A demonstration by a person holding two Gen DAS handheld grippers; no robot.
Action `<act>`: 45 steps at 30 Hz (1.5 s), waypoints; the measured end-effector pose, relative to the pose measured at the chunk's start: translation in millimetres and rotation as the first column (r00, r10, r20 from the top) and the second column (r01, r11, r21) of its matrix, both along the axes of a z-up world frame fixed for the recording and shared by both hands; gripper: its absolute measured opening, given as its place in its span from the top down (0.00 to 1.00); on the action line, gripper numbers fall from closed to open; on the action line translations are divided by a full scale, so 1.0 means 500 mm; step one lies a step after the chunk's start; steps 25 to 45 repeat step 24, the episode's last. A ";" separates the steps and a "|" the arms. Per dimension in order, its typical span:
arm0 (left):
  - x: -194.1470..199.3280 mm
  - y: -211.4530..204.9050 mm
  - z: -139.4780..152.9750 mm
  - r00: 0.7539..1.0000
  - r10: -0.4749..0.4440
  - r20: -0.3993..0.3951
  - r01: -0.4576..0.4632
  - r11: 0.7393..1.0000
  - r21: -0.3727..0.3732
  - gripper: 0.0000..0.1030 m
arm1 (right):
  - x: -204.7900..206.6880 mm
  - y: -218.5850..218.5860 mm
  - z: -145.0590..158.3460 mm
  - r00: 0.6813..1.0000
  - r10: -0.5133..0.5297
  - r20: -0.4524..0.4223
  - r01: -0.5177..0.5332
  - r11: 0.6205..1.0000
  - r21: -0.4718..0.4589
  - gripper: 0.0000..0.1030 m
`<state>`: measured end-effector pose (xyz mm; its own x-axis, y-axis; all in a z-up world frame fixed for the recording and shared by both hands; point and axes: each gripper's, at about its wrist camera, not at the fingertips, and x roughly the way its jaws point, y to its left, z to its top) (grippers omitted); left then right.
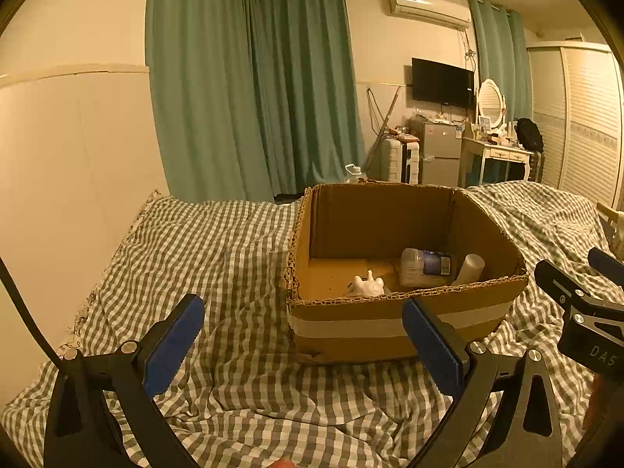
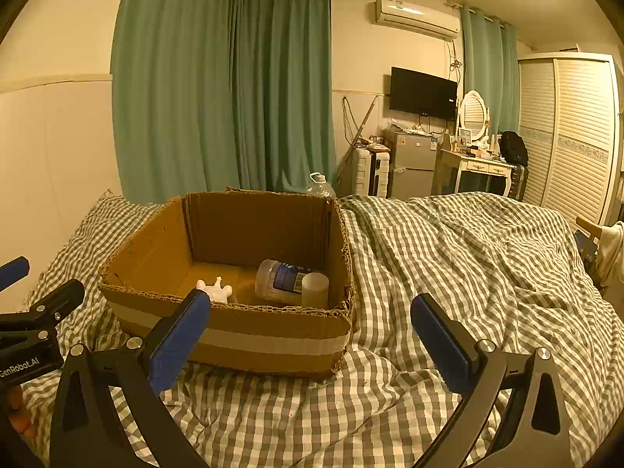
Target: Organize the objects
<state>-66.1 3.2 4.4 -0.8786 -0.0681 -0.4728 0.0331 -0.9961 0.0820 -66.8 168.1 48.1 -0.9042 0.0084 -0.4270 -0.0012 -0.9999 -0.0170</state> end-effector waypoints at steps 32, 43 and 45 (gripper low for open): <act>0.004 0.010 -0.003 1.000 0.001 -0.017 -0.002 0.999 -0.042 0.00 | -0.002 -0.003 -0.007 1.000 0.005 0.015 -0.005 1.000 -0.003 0.00; 0.004 0.010 -0.003 1.000 0.001 -0.017 -0.002 0.999 -0.042 0.00 | -0.002 -0.003 -0.007 1.000 0.005 0.015 -0.005 1.000 -0.003 0.00; 0.004 0.010 -0.003 1.000 0.001 -0.017 -0.002 0.999 -0.042 0.00 | -0.002 -0.003 -0.007 1.000 0.005 0.015 -0.005 1.000 -0.003 0.00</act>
